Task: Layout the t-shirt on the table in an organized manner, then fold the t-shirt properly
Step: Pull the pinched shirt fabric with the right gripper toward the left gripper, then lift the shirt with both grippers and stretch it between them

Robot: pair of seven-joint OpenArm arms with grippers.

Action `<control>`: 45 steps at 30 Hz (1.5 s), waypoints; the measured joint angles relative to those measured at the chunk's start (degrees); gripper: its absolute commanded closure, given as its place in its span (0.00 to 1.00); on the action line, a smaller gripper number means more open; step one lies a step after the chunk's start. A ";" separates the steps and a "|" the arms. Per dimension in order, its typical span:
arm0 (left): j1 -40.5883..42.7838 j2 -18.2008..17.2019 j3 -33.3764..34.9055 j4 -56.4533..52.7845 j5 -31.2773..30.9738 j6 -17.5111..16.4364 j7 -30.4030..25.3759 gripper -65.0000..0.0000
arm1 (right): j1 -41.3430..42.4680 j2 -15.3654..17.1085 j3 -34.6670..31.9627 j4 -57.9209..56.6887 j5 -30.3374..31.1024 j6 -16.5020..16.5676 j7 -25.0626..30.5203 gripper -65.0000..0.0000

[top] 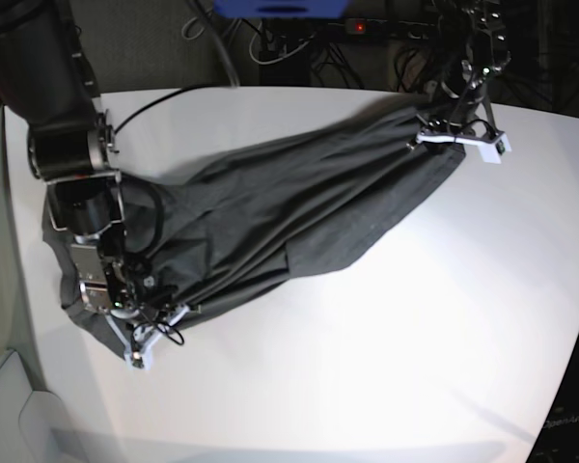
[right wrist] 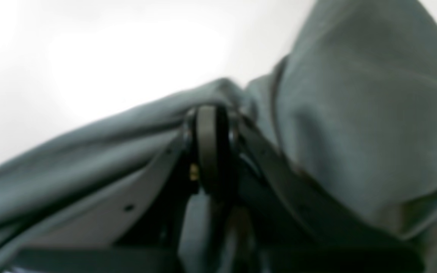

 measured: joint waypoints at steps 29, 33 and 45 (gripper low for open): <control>4.85 -0.17 -0.33 6.08 0.24 1.31 2.67 0.99 | -14.67 -5.77 -9.40 24.26 9.18 5.03 -14.12 0.95; 4.85 -0.15 -0.35 11.54 -0.02 1.51 3.15 0.99 | -14.47 -6.12 -9.55 21.79 10.01 5.68 -11.15 0.95; -11.10 -0.13 6.10 3.63 -4.68 1.44 2.80 0.99 | -14.34 -6.12 -9.60 21.75 10.03 5.70 -11.34 0.96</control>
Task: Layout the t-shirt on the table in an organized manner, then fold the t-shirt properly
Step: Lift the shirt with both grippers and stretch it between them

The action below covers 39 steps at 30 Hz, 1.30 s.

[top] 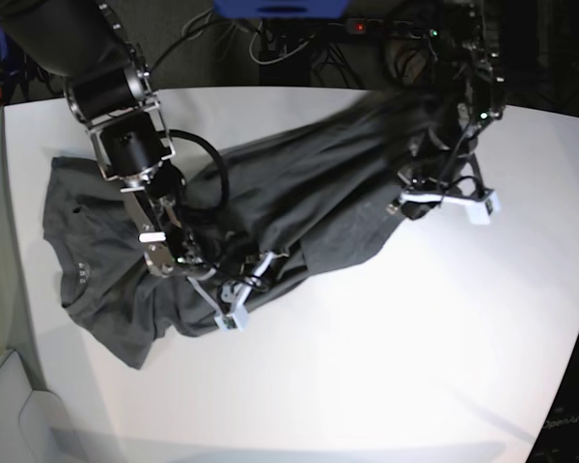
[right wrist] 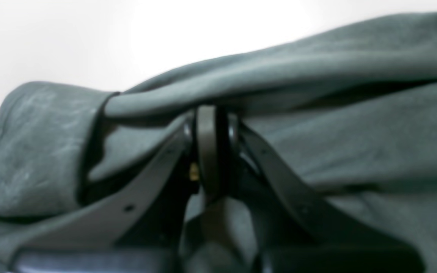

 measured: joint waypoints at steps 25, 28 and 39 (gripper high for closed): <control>-5.51 -1.62 -9.77 -20.98 2.54 -6.43 -5.35 0.99 | 2.64 4.13 0.17 -0.79 -0.11 0.42 -2.12 0.96; -4.11 -1.64 -11.34 -20.76 2.49 -6.93 -6.56 0.99 | 3.02 5.42 0.17 -0.79 0.15 -3.08 -1.99 0.96; 3.19 -1.44 -11.41 -10.95 6.01 -2.27 -3.76 0.99 | 2.38 7.19 6.49 3.45 -1.60 -4.37 -5.11 0.96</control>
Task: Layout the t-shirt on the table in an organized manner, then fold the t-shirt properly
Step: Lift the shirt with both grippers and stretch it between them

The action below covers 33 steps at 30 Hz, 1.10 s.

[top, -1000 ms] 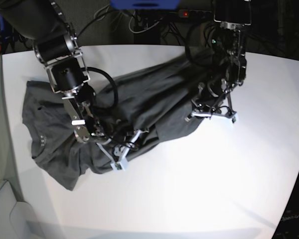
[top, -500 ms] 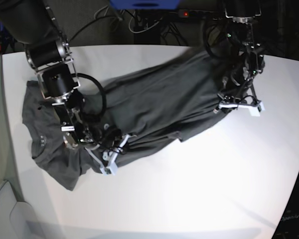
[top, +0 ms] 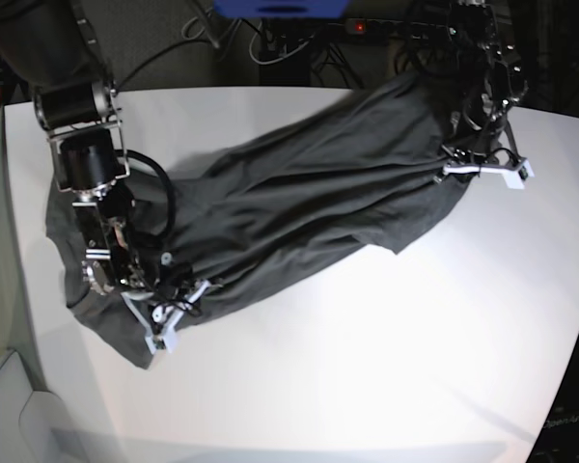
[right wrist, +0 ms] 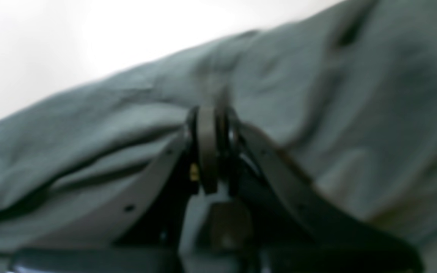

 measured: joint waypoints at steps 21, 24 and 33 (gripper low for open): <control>1.09 0.33 -0.15 3.08 -9.07 1.84 2.86 0.99 | -1.53 -9.73 -3.78 -2.36 0.66 3.34 0.13 0.95; 1.92 0.79 0.24 5.20 -9.16 1.99 3.80 0.99 | 0.61 -10.12 -6.67 -6.93 0.96 3.43 3.96 0.95; 1.84 1.07 0.22 6.40 -9.09 2.12 3.80 0.99 | 10.08 -11.91 -8.66 -28.09 2.49 5.18 20.15 0.95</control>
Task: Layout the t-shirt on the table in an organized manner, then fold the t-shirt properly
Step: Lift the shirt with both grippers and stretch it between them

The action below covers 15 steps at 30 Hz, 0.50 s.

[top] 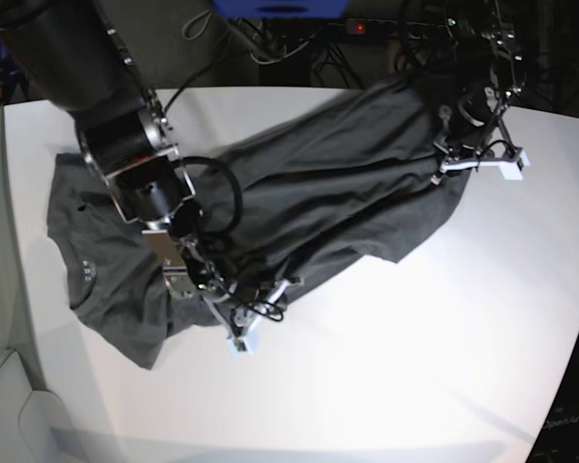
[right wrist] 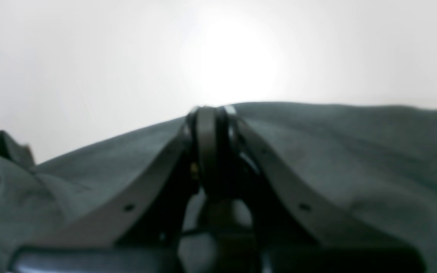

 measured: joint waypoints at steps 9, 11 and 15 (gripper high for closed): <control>0.00 -0.20 -0.20 0.00 0.00 0.02 -0.07 0.99 | 8.31 3.30 0.26 -12.11 -1.64 -2.97 5.29 0.95; 0.00 -0.42 -0.15 0.00 -0.04 0.00 0.00 0.99 | 8.98 3.89 0.37 -12.02 -1.64 -5.90 4.90 0.95; -0.04 -0.48 -0.17 0.00 -0.02 0.00 -0.04 0.99 | 9.79 5.31 0.50 -6.51 -1.92 -7.32 3.15 0.95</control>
